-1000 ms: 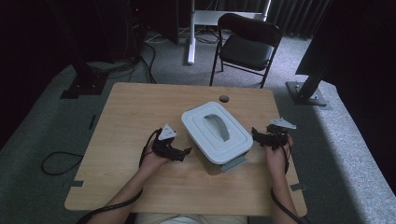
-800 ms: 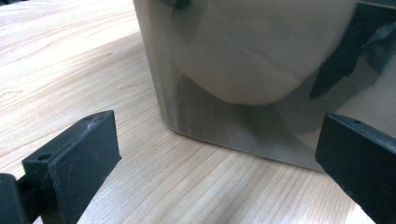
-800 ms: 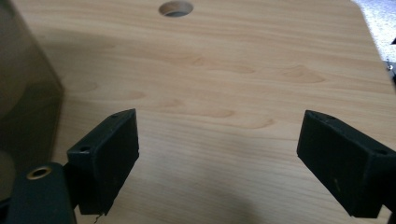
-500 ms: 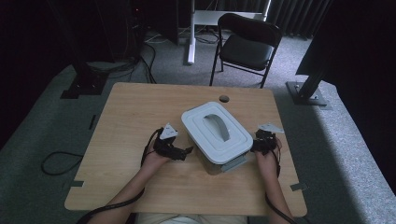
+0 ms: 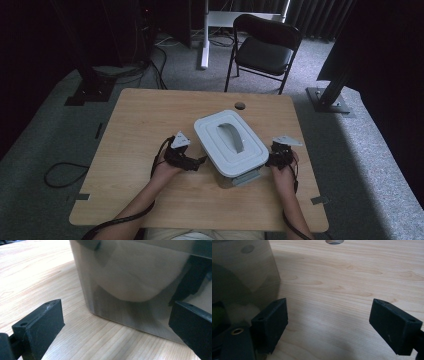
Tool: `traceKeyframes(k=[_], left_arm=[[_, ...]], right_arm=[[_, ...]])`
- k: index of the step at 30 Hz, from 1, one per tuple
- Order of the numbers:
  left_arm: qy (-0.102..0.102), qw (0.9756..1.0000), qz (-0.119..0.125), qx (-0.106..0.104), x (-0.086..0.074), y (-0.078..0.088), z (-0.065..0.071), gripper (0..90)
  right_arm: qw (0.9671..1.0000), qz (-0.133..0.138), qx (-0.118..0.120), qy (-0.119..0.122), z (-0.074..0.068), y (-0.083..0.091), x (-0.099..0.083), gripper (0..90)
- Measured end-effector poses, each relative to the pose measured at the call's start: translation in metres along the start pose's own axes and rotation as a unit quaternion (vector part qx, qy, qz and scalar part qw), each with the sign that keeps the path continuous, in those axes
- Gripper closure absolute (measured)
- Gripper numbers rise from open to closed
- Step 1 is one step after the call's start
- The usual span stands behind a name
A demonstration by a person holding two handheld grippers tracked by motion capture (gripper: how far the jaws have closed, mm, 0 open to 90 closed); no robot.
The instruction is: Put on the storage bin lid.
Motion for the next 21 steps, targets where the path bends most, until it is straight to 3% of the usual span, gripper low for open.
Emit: traceKeyframes(k=[14,16,21], left_arm=[[0.008,0.9998,-0.001,0.017,0.000,0.011,-0.018,0.4],[0.008,0.9998,-0.002,0.020,0.000,0.012,-0.020,0.4],[0.010,0.9997,-0.003,0.021,-0.001,0.014,-0.023,0.4]], right_arm=[[0.9984,-0.003,0.055,-0.015,-0.032,0.006,-0.010,14.2],[0.9972,-0.005,0.073,-0.016,-0.041,0.006,-0.012,14.4],[0.9972,-0.007,0.073,-0.010,-0.048,0.008,-0.013,14.8]])
Point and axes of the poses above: each handheld gripper's, and its own axes: y roughly backward along the jaws, x roughly out of its top, z roughly to its right, the point moved 10 cm from there along -y, roughly forward along the jaws, and after that the axes turned 7 degrees about z, right-handed, at the moved point
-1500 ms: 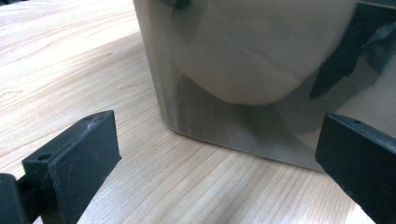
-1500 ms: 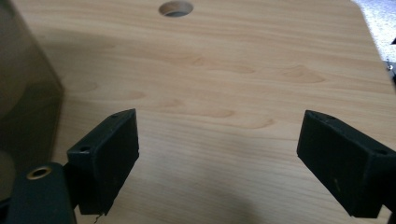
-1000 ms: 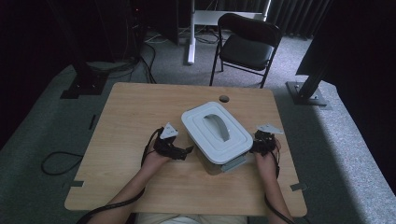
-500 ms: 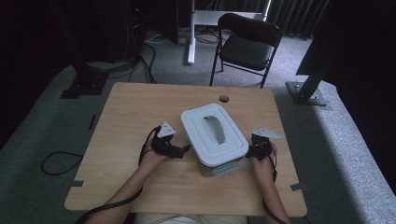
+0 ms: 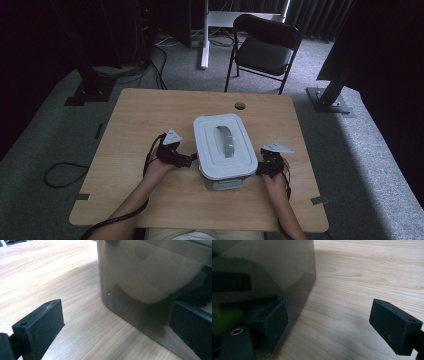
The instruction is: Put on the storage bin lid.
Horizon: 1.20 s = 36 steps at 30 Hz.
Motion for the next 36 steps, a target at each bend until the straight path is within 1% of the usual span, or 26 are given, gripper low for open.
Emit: traceKeyframes(k=[2,3,4,5,8,9,13,16,18,20,22,24,25,26,27,28,29,30,31,32,33,34,35,36], left_arm=[[0.000,1.0000,-0.002,0.001,0.000,0.001,-0.001,0.4],[0.004,1.0000,-0.002,0.001,0.000,0.001,-0.001,0.4],[0.006,1.0000,-0.001,0.001,-0.001,0.001,-0.001,0.4],[0.005,1.0000,-0.001,0.001,-0.001,0.001,-0.001,0.4],[0.005,1.0000,-0.002,0.000,-0.002,0.003,-0.001,0.4],[0.005,1.0000,-0.002,0.002,-0.003,0.004,-0.003,0.5],[0.009,0.9999,0.000,0.007,-0.004,0.008,-0.008,0.4],[0.013,0.9999,-0.002,0.011,-0.006,0.010,-0.012,0.4],[0.017,0.9997,-0.004,0.016,-0.006,0.011,-0.014,0.4],[0.026,0.9994,-0.006,0.022,-0.006,0.014,-0.018,0.4],[0.033,0.9990,-0.002,0.032,-0.002,0.020,-0.023,0.4],[0.040,0.9985,0.007,0.036,0.005,0.027,-0.026,0.5],[0.043,0.9982,0.012,0.041,0.009,0.031,-0.029,0.4],[0.047,0.9977,0.021,0.043,0.015,0.036,-0.030,0.5],[0.050,0.9973,0.028,0.047,0.021,0.041,-0.032,0.5],[0.049,0.9971,0.032,0.050,0.027,0.045,-0.033,0.5],[0.049,0.9971,0.032,0.050,0.027,0.045,-0.033,0.4],[0.050,0.9966,0.048,0.044,0.041,0.053,-0.030,0.5],[0.052,0.9965,0.052,0.040,0.046,0.055,-0.028,0.5],[0.052,0.9964,0.056,0.035,0.052,0.057,-0.024,0.5],[0.051,0.9964,0.061,0.029,0.057,0.059,-0.019,0.5],[0.047,0.9966,0.063,0.023,0.062,0.060,-0.014,0.4],[0.040,0.9971,0.062,0.017,0.065,0.059,-0.008,0.5],[0.035,0.9974,0.062,0.011,0.068,0.058,-0.003,0.5]], right_arm=[[1.0000,0.000,0.000,0.003,-0.001,0.000,0.000,14.4],[1.0000,-0.003,0.000,0.001,-0.001,0.000,0.000,14.0],[1.0000,-0.006,0.004,-0.005,-0.002,0.000,-0.001,14.3],[1.0000,-0.004,0.005,-0.006,-0.002,0.000,0.000,14.5],[1.0000,-0.004,-0.001,0.008,-0.005,0.001,0.001,15.4],[0.9999,-0.004,0.001,0.012,-0.007,0.001,0.001,16.5],[0.9998,-0.007,0.011,0.012,-0.014,0.000,0.000,16.4],[0.9995,-0.006,0.014,0.027,-0.018,-0.002,0.001,15.5],[0.9992,-0.012,0.006,0.037,-0.016,-0.004,0.000,13.4],[0.9992,-0.018,-0.022,0.029,-0.005,-0.004,0.001,13.8],[0.9992,-0.004,-0.038,0.002,0.007,0.003,0.010,13.8],[0.9985,0.018,-0.043,-0.029,0.016,0.014,0.025,14.3],[0.9981,0.031,-0.036,-0.040,0.017,0.021,0.035,14.3],[0.9977,0.042,-0.032,-0.043,0.018,0.028,0.046,14.3],[0.9971,0.051,-0.038,-0.043,0.018,0.034,0.056,14.2],[0.9969,0.054,-0.036,-0.043,0.016,0.040,0.065,14.2],[0.9969,0.054,-0.036,-0.043,0.016,0.040,0.065,14.2],[0.9970,0.072,-0.012,-0.024,0.001,0.050,0.084,12.9],[0.9968,0.078,0.005,-0.020,-0.008,0.053,0.091,12.8],[0.9970,0.073,0.020,-0.016,-0.016,0.054,0.093,12.7],[0.9973,0.069,0.024,-0.008,-0.023,0.054,0.096,12.5],[0.9976,0.063,0.030,0.003,-0.030,0.053,0.097,12.1],[0.9975,0.053,0.045,0.008,-0.038,0.050,0.096,10.9],[0.9978,0.045,0.047,0.015,-0.043,0.047,0.095,11.0]])
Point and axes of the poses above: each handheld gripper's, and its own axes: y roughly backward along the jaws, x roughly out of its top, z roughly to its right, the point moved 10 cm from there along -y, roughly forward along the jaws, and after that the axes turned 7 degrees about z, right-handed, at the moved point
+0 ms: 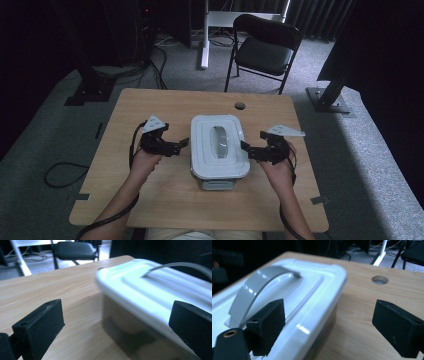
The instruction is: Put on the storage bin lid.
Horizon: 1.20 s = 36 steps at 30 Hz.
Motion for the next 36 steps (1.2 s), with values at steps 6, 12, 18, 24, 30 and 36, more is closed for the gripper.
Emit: traceKeyframes(k=[6,12,18,24,30,36], left_arm=[[-0.019,0.9992,-0.022,-0.026,-0.001,-0.013,0.024,0.5],[-0.033,0.9980,-0.046,-0.026,-0.008,-0.021,0.028,0.4],[-0.049,0.9969,-0.059,-0.017,-0.012,-0.023,0.026,0.5],[-0.038,0.9971,-0.058,-0.032,-0.015,-0.023,0.028,0.6],[-0.002,0.9972,-0.060,-0.046,-0.024,-0.023,0.030,1.2],[-0.021,0.9971,-0.060,-0.042,-0.027,-0.023,0.032,1.1]], right_arm=[[0.9988,-0.036,-0.019,0.028,-0.004,-0.017,-0.014,11.0],[0.9989,-0.039,-0.012,0.025,-0.008,-0.019,-0.019,11.0],[0.9985,-0.040,-0.015,0.035,-0.009,-0.018,-0.014,11.0],[0.9983,-0.048,-0.016,0.029,-0.010,-0.021,-0.019,11.1],[0.9981,-0.046,-0.015,0.037,-0.014,-0.018,-0.021,11.2],[0.9989,-0.033,-0.006,0.034,-0.012,-0.019,-0.027,11.3]])
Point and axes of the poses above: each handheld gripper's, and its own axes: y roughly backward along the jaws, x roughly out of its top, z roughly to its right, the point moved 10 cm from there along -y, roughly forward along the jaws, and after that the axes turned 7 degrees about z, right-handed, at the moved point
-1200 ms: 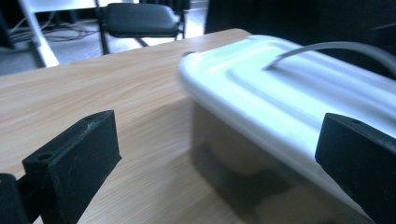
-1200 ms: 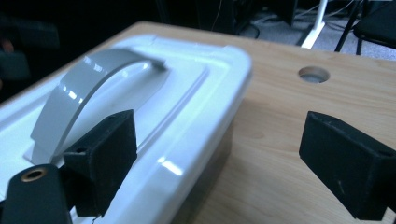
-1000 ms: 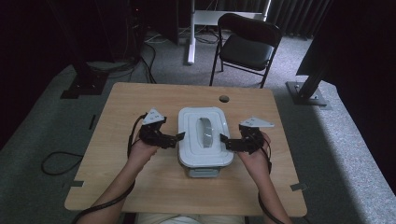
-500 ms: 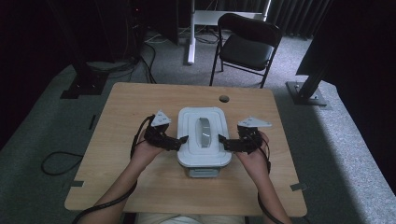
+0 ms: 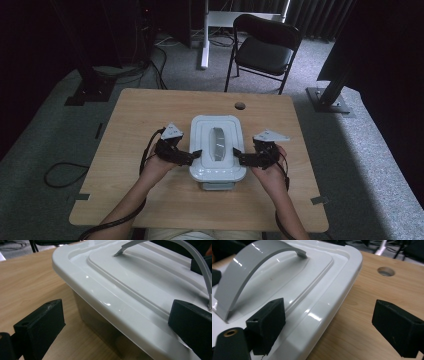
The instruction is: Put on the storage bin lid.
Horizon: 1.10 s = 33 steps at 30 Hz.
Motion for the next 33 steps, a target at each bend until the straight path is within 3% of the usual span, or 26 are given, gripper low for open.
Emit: traceKeyframes(k=[1,3,4,9,11,14,15,18,24,27,29,33], left_arm=[[-0.007,1.0000,-0.002,0.004,0.000,0.000,0.000,1.1],[-0.013,0.9999,-0.004,0.008,0.000,0.001,0.000,1.1],[-0.016,0.9998,-0.006,0.010,0.001,0.001,0.000,1.1],[-0.029,0.9993,-0.016,0.018,0.005,-0.001,-0.002,1.1],[-0.046,0.9982,-0.017,0.034,0.007,0.000,-0.001,1.2],[-0.038,0.9987,-0.011,0.033,0.007,0.001,-0.001,1.2],[-0.024,0.9992,-0.009,0.029,0.006,0.001,-0.002,1.2],[-0.031,0.9991,-0.002,0.030,0.009,0.003,-0.002,1.1],[-0.044,0.9987,0.013,0.025,0.018,0.006,0.001,1.0],[-0.039,0.9985,0.024,0.029,0.021,0.009,-0.002,1.0],[-0.036,0.9984,0.031,0.029,0.023,0.011,-0.003,1.0],[-0.036,0.9981,0.036,0.033,0.025,0.015,-0.007,1.0]], right_arm=[[0.9998,0.011,0.008,-0.015,0.001,0.000,-0.003,11.4],[0.9999,0.017,0.001,-0.004,0.000,0.000,-0.002,12.0],[0.9997,0.016,-0.010,0.013,-0.002,0.001,0.000,12.1],[0.9999,0.008,-0.011,0.007,0.000,0.000,0.001,11.9],[0.9998,0.008,-0.016,0.010,-0.001,0.000,0.002,11.9],[0.9999,0.001,-0.013,-0.002,-0.001,0.000,0.002,11.7],[0.9999,0.001,-0.007,-0.007,-0.001,0.001,0.003,11.4],[0.9997,0.000,0.009,-0.023,-0.003,0.003,0.006,10.7],[0.9992,0.028,0.012,-0.027,0.001,0.011,0.023,10.5],[0.9989,0.037,0.011,-0.028,0.003,0.015,0.028,10.5],[0.9989,0.042,-0.007,-0.019,0.007,0.017,0.030,10.6],[0.9987,0.046,-0.014,-0.016,0.012,0.018,0.029,10.6]])
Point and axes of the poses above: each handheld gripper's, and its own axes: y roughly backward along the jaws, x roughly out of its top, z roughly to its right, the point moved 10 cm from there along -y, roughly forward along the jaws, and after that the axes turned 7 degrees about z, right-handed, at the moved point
